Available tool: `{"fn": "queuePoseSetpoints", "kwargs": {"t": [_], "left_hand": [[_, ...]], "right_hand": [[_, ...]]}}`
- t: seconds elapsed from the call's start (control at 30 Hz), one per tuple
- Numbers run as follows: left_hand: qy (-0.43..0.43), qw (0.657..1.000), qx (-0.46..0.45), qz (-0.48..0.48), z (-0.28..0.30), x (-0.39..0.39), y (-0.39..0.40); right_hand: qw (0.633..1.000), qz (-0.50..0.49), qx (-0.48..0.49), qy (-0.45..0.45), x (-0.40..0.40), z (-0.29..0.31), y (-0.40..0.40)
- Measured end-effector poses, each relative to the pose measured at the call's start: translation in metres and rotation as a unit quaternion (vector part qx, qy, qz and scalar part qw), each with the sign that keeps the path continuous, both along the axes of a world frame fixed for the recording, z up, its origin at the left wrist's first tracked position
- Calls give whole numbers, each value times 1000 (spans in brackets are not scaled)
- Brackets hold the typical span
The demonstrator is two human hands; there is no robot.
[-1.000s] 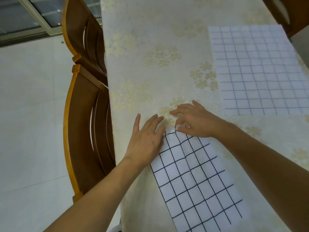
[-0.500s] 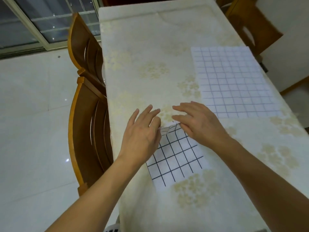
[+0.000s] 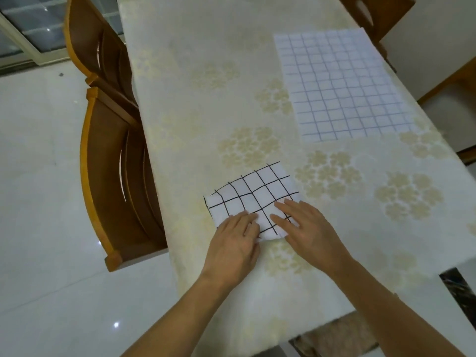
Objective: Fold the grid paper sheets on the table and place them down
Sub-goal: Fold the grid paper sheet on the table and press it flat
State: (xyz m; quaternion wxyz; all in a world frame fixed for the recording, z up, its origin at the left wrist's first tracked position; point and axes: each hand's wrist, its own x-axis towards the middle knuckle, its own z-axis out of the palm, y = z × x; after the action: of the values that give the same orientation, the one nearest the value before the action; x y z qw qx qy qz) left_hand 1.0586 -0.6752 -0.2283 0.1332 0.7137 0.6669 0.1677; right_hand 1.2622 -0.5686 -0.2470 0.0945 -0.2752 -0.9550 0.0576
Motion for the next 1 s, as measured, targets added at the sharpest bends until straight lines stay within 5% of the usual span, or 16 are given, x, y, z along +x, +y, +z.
{"fn": "queuePoseSetpoints", "kwargs": {"t": [0.33,0.5,0.67,1.0], "left_hand": [[-27,1000,4,-14,-11,-6,-15],[118,991,-69,10,-20,-41,12],[146,981,-129,-16,-33,-42,12],[92,991,-90,31,-24,-43,9]], "right_hand": [[996,-78,-40,-4,20,-25,-32],[984,-142,-70,-76,-6,-22,-15],[965,-198,-104,-140,-12,-27,-4],[980,-170,-76,-65,-30,-23,18]]}}
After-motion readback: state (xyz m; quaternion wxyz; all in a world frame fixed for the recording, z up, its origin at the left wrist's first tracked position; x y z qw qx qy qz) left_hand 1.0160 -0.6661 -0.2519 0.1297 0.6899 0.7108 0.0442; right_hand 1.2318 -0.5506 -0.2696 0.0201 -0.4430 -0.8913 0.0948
